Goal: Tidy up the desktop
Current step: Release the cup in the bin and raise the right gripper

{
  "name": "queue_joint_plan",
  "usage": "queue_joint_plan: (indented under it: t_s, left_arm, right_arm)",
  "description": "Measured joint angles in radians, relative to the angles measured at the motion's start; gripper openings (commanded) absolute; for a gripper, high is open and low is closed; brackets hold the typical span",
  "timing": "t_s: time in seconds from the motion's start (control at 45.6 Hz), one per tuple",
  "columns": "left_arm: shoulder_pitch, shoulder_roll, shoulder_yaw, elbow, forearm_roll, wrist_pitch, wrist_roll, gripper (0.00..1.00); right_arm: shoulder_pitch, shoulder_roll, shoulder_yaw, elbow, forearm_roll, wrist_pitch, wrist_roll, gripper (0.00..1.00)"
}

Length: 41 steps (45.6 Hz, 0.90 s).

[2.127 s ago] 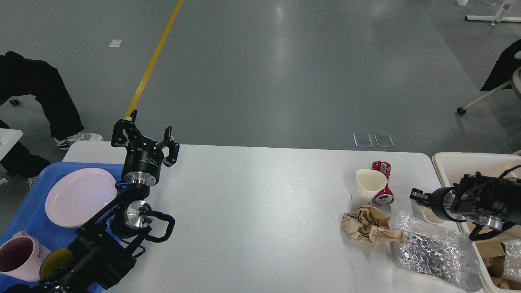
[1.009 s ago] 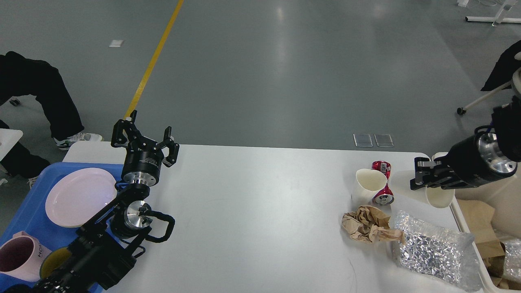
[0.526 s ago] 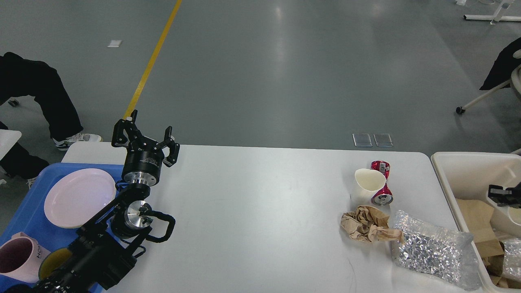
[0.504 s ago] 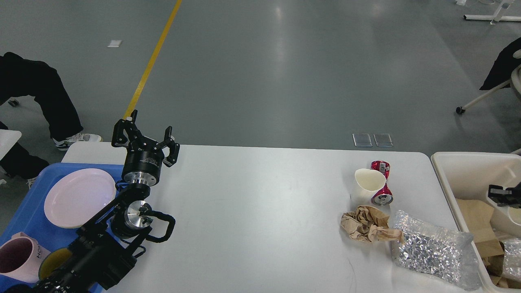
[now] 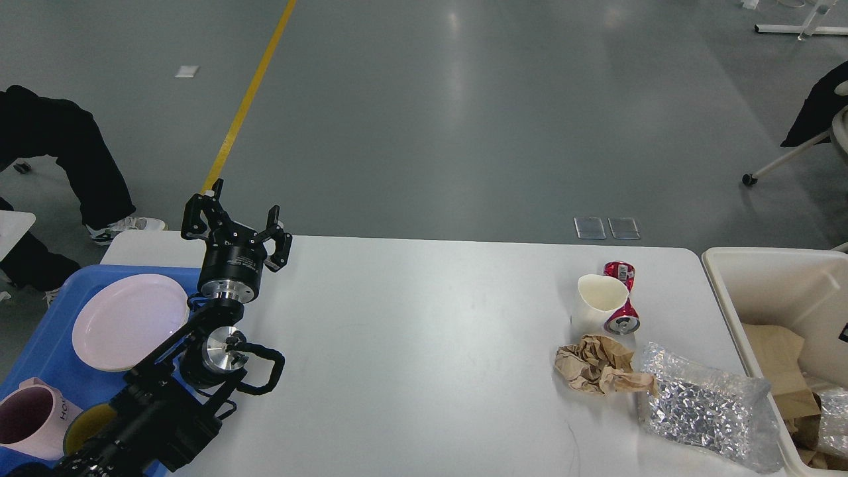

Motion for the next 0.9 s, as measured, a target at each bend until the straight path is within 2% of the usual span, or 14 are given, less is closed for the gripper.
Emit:
queue_joint_plan:
  t_s: [0.088, 0.11, 0.132, 0.154, 0.175, 0.197, 0.899]
  left_arm:
    - [0.000, 0.000, 0.000, 0.000, 0.000, 0.000, 0.000, 0.96]
    - [0.000, 0.000, 0.000, 0.000, 0.000, 0.000, 0.000, 0.96]
    - [0.000, 0.000, 0.000, 0.000, 0.000, 0.000, 0.000, 0.96]
    - [0.000, 0.000, 0.000, 0.000, 0.000, 0.000, 0.000, 0.96]
    - [0.000, 0.000, 0.000, 0.000, 0.000, 0.000, 0.000, 0.96]
    - [0.000, 0.000, 0.000, 0.000, 0.000, 0.000, 0.000, 0.96]
    - [0.000, 0.000, 0.000, 0.000, 0.000, 0.000, 0.000, 0.96]
  right_arm:
    - [-0.032, 0.021, 0.047, -0.045, 0.002, -0.001, 0.000, 0.00]
    - [-0.036, 0.026, 0.058, -0.050, 0.002, -0.001, 0.000, 0.25]
    - [-0.038, 0.029, 0.064, -0.052, 0.002, -0.001, 0.000, 0.75]
    - [-0.039, 0.033, 0.070, -0.054, 0.002, -0.001, 0.000, 1.00]
    - [-0.040, 0.036, 0.074, -0.056, 0.002, -0.001, 0.000, 0.97]
    - [-0.040, 0.038, 0.077, -0.056, 0.002, 0.001, 0.000, 1.00]
    - [-0.042, 0.062, 0.086, -0.058, 0.001, 0.015, 0.000, 1.00]
